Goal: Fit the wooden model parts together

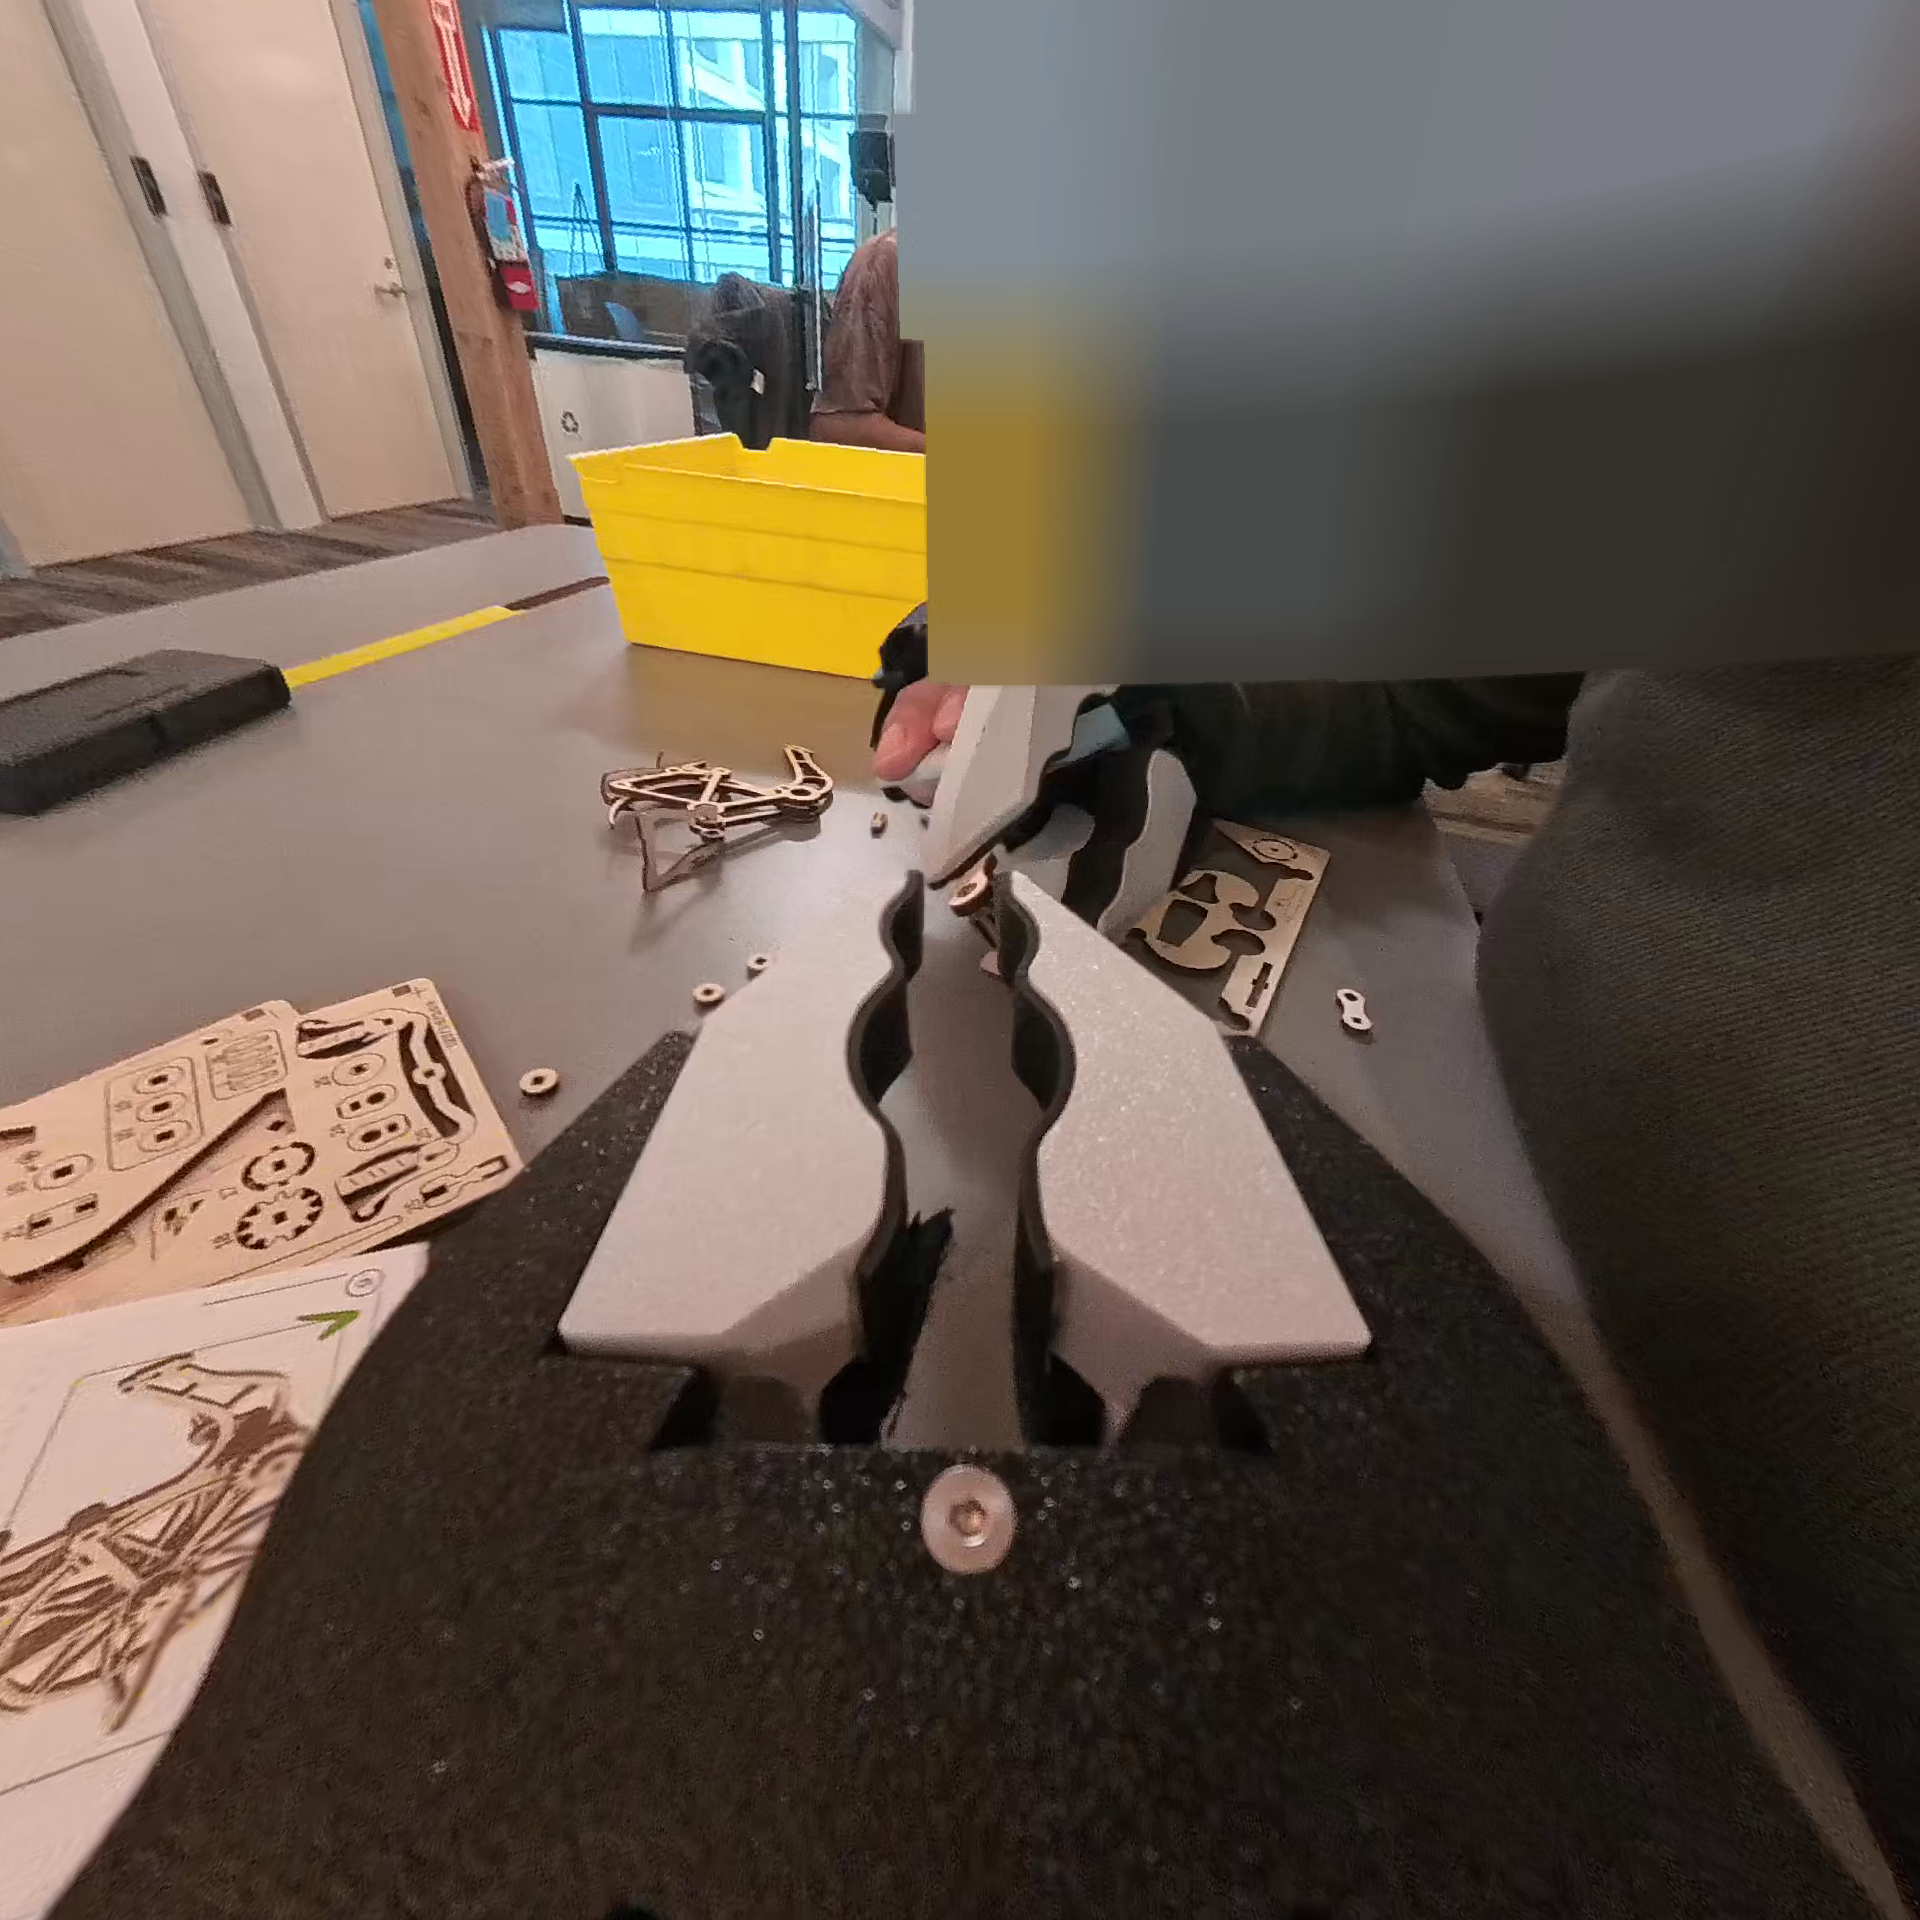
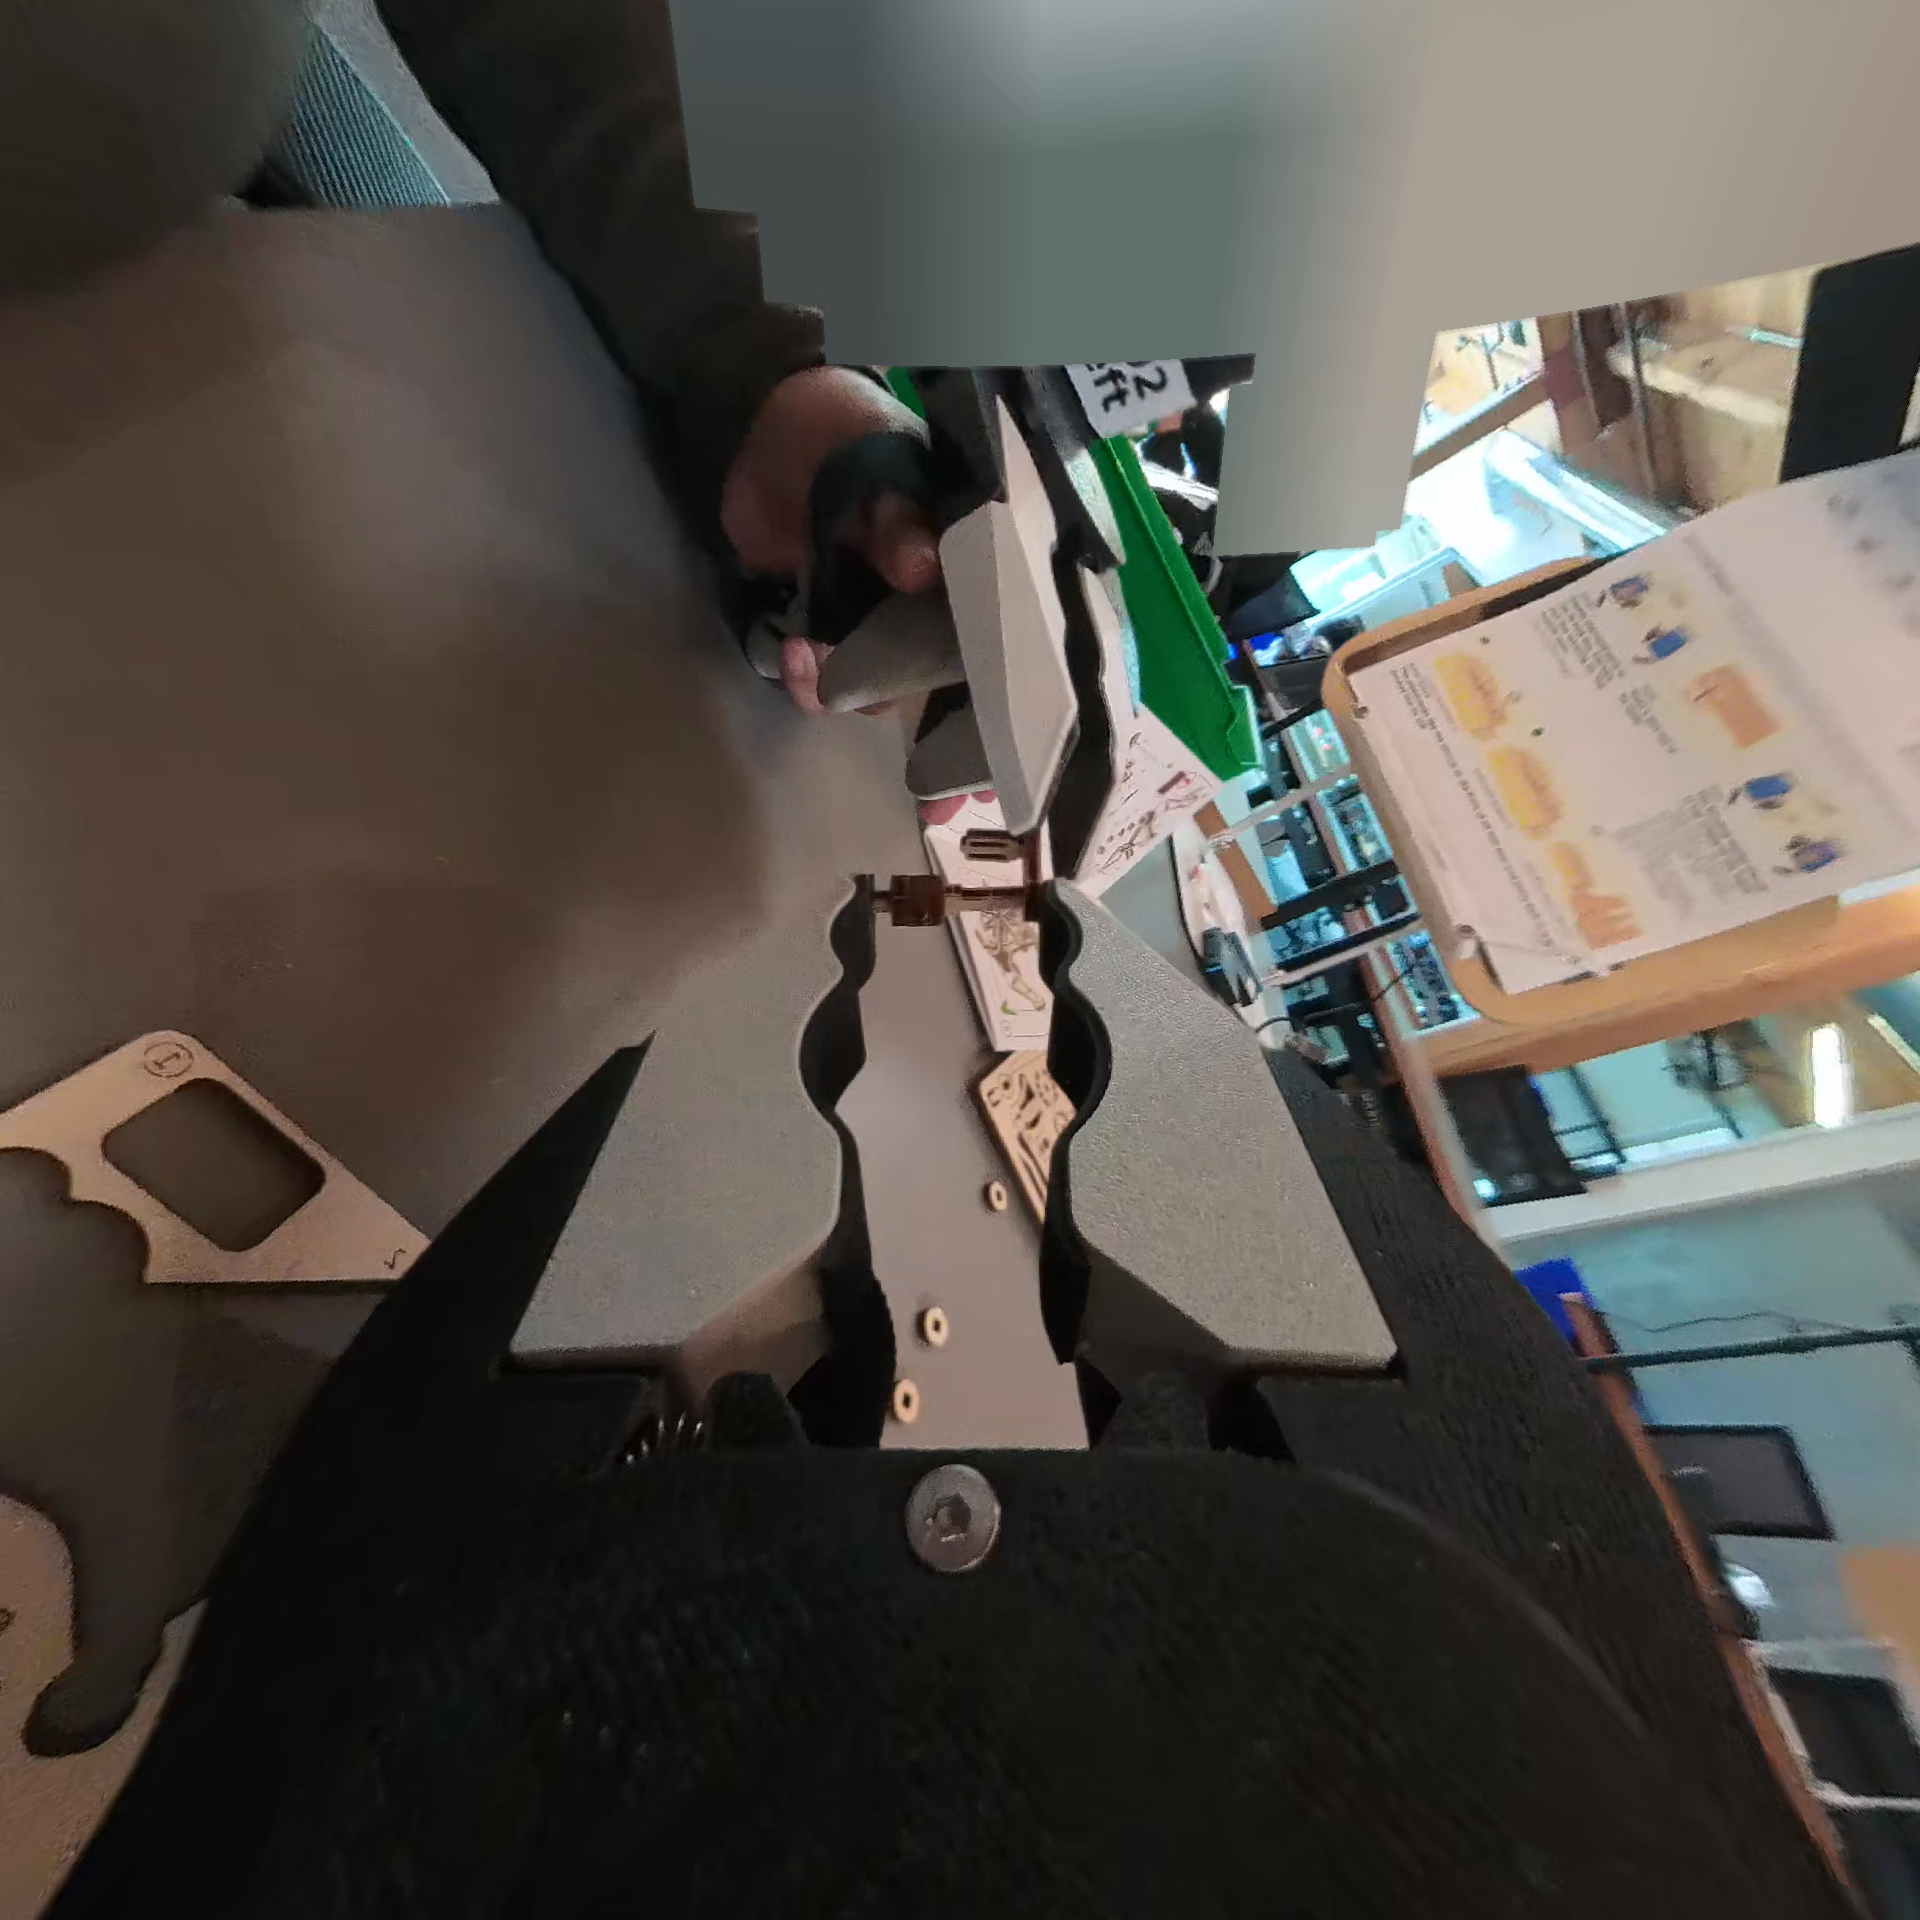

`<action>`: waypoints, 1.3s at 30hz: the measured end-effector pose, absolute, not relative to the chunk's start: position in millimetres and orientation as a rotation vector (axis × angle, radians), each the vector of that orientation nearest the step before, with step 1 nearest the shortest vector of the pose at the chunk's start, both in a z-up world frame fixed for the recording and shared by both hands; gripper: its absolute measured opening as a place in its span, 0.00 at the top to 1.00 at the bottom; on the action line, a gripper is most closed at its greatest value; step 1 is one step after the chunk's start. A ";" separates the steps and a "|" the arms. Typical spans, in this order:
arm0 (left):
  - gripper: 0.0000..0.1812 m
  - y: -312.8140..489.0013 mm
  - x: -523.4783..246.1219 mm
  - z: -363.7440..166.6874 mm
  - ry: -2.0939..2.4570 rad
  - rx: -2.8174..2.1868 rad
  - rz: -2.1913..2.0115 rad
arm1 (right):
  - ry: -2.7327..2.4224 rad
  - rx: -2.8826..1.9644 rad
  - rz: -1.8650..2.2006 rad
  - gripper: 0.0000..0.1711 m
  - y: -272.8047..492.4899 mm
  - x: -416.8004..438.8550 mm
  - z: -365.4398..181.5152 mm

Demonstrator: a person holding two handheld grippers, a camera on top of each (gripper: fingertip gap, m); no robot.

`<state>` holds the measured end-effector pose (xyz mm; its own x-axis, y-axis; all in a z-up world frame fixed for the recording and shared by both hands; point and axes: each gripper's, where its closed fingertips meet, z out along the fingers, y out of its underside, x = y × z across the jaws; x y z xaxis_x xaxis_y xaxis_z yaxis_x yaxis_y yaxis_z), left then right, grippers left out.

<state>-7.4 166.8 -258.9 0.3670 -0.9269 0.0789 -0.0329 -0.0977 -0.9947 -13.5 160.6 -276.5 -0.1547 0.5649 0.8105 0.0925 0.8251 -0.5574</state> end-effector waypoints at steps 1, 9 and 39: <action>0.94 166.1 -6.5 -259.3 0.919 -1.472 -0.978 | -1.692 -0.499 0.430 0.82 160.0 -13.8 -275.7; 0.95 160.1 -2.0 -262.6 0.939 -1.505 -1.064 | -1.661 -0.424 0.360 0.82 157.5 -14.3 -270.7; 0.98 177.6 -16.1 -262.6 0.943 -1.463 -0.827 | -1.595 -1.096 1.040 0.90 177.0 -19.8 -276.0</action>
